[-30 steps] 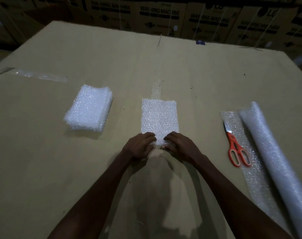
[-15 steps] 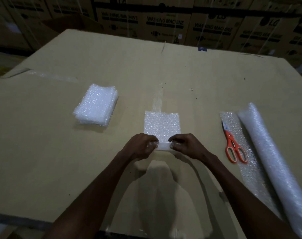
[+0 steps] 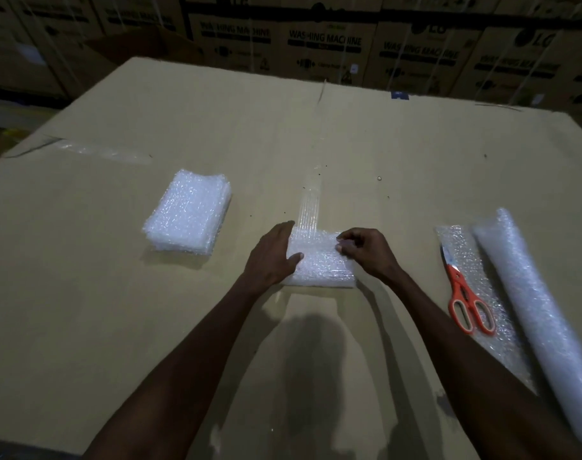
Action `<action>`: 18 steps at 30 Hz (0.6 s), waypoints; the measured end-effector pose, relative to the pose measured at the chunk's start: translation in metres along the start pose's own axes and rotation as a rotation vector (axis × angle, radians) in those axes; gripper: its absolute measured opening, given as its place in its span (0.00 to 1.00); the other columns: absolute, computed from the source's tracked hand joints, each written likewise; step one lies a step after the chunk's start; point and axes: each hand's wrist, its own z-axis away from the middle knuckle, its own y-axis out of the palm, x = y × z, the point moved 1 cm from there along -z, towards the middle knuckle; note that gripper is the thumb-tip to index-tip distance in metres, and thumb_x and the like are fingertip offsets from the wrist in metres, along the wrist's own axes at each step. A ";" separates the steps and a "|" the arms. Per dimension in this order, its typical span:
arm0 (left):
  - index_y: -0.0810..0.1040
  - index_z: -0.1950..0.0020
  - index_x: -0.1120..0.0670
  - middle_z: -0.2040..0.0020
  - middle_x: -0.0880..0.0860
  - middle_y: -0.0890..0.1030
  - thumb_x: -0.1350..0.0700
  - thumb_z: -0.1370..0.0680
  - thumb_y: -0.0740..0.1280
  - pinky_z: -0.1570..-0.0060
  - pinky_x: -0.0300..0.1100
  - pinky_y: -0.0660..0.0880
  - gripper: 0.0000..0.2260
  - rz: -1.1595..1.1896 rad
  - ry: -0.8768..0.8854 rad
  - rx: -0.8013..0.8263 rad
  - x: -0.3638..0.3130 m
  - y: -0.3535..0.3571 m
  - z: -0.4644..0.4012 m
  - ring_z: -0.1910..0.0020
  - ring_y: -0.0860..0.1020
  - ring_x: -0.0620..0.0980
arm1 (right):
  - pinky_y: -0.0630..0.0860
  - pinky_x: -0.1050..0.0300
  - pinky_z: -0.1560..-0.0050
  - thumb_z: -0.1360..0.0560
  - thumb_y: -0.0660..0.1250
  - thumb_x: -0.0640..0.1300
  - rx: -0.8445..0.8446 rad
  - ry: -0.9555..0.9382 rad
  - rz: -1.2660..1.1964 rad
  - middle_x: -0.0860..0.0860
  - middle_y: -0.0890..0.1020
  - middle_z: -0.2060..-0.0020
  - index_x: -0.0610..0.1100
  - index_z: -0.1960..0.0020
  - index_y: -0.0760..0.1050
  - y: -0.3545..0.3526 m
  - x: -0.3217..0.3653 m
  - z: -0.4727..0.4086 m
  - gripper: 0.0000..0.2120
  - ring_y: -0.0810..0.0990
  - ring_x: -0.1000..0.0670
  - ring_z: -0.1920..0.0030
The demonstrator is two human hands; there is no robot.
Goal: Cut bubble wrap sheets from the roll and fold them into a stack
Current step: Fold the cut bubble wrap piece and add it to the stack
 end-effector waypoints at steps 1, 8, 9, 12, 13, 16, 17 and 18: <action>0.59 0.20 0.58 0.22 0.57 0.63 0.50 0.21 0.69 0.26 0.52 0.61 0.34 -0.039 0.013 0.012 0.002 0.003 -0.004 0.24 0.63 0.55 | 0.82 0.44 0.50 0.26 0.75 0.37 -0.003 0.005 0.032 0.50 0.85 0.62 0.41 0.49 0.85 0.002 -0.003 -0.008 0.06 0.83 0.51 0.62; 0.51 0.18 0.57 0.18 0.54 0.52 0.48 0.16 0.58 0.23 0.56 0.49 0.30 -0.263 0.121 0.177 0.008 0.017 -0.029 0.19 0.50 0.53 | 0.80 0.50 0.48 0.25 0.74 0.40 -0.052 0.033 0.222 0.46 0.87 0.51 0.40 0.46 0.85 0.009 -0.014 -0.041 0.09 0.84 0.48 0.52; 0.51 0.18 0.57 0.18 0.54 0.52 0.48 0.15 0.57 0.23 0.56 0.49 0.29 -0.282 0.135 0.194 0.009 0.018 -0.032 0.19 0.50 0.53 | 0.80 0.51 0.48 0.25 0.74 0.39 -0.056 0.041 0.224 0.46 0.87 0.51 0.40 0.46 0.85 0.010 -0.014 -0.043 0.09 0.84 0.48 0.52; 0.52 0.18 0.57 0.18 0.55 0.52 0.48 0.15 0.56 0.23 0.57 0.50 0.28 -0.348 0.165 0.237 0.017 0.020 -0.040 0.19 0.50 0.54 | 0.76 0.56 0.50 0.26 0.74 0.39 -0.080 0.056 0.240 0.46 0.87 0.52 0.40 0.46 0.85 0.014 -0.014 -0.045 0.09 0.84 0.48 0.52; 0.52 0.18 0.56 0.18 0.55 0.52 0.48 0.15 0.55 0.23 0.57 0.51 0.27 -0.373 0.176 0.248 0.019 0.021 -0.042 0.19 0.50 0.54 | 0.76 0.57 0.51 0.26 0.74 0.38 -0.089 0.062 0.243 0.46 0.87 0.52 0.40 0.47 0.85 0.016 -0.014 -0.045 0.09 0.84 0.47 0.51; 0.52 0.18 0.56 0.18 0.54 0.52 0.49 0.14 0.53 0.24 0.57 0.51 0.26 -0.441 0.214 0.292 0.021 0.022 -0.046 0.19 0.50 0.54 | 0.76 0.55 0.49 0.27 0.74 0.38 -0.101 0.071 0.252 0.46 0.88 0.51 0.40 0.46 0.85 0.019 -0.015 -0.044 0.09 0.85 0.46 0.50; 0.51 0.18 0.56 0.18 0.54 0.51 0.50 0.14 0.52 0.24 0.57 0.51 0.26 -0.466 0.222 0.308 0.021 0.022 -0.046 0.19 0.50 0.54 | 0.76 0.55 0.48 0.26 0.73 0.38 -0.103 0.075 0.254 0.46 0.87 0.51 0.40 0.46 0.85 0.020 -0.015 -0.044 0.10 0.85 0.46 0.49; 0.51 0.18 0.56 0.18 0.54 0.51 0.50 0.14 0.51 0.23 0.58 0.51 0.25 -0.489 0.227 0.322 0.021 0.023 -0.047 0.19 0.50 0.54 | 0.76 0.54 0.47 0.26 0.73 0.38 -0.107 0.081 0.256 0.45 0.87 0.49 0.40 0.44 0.84 0.020 -0.014 -0.043 0.11 0.85 0.45 0.48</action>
